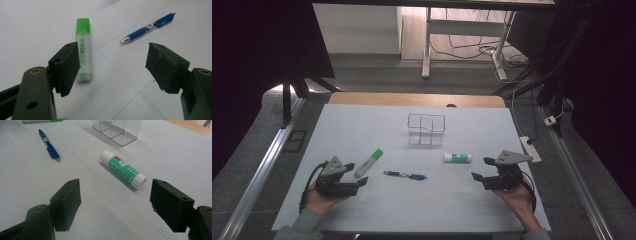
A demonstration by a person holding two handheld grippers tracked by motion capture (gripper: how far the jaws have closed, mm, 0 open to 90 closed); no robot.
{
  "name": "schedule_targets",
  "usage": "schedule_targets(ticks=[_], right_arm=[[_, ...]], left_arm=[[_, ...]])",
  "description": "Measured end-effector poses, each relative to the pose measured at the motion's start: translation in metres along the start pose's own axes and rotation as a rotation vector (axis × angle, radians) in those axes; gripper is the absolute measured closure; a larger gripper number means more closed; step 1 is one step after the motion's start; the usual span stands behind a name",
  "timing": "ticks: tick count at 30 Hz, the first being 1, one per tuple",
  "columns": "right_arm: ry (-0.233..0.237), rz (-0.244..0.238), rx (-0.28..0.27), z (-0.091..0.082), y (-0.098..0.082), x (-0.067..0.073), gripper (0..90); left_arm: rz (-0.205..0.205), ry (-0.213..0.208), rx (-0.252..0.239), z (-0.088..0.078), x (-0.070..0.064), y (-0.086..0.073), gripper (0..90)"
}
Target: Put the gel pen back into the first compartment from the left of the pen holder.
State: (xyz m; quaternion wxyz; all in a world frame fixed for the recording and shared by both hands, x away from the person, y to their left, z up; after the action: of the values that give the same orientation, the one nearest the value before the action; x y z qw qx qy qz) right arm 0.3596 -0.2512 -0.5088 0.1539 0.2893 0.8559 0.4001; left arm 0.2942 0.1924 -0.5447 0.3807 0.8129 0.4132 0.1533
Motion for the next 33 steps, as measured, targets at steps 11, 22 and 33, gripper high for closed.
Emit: schedule_targets(ticks=[11,22,33], right_arm=[[0.045,-0.027,0.026,0.015,0.02,0.016,24.8],[0.087,-0.05,0.035,0.033,0.04,0.028,25.0],[0.136,-0.072,0.038,0.047,0.059,0.042,25.3]], left_arm=[[0.005,0.001,0.003,0.001,-0.001,-0.001,26.8],[0.009,0.002,0.009,0.003,-0.001,0.0,26.8],[0.014,0.0,0.011,0.004,-0.002,0.001,26.6]])
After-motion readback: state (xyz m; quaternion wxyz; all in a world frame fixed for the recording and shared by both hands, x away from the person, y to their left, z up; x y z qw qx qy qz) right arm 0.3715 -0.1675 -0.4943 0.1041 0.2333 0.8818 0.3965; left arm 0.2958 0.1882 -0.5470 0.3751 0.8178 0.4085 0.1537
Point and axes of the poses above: each handheld gripper's, and its own axes: z roughly forward along the jaws, y roughly out of its top, x roughly to its left, the point moved 6 cm from there along z, roughly forward along the jaws, and after that the axes turned 3 degrees about x, right-handed, at the moved point
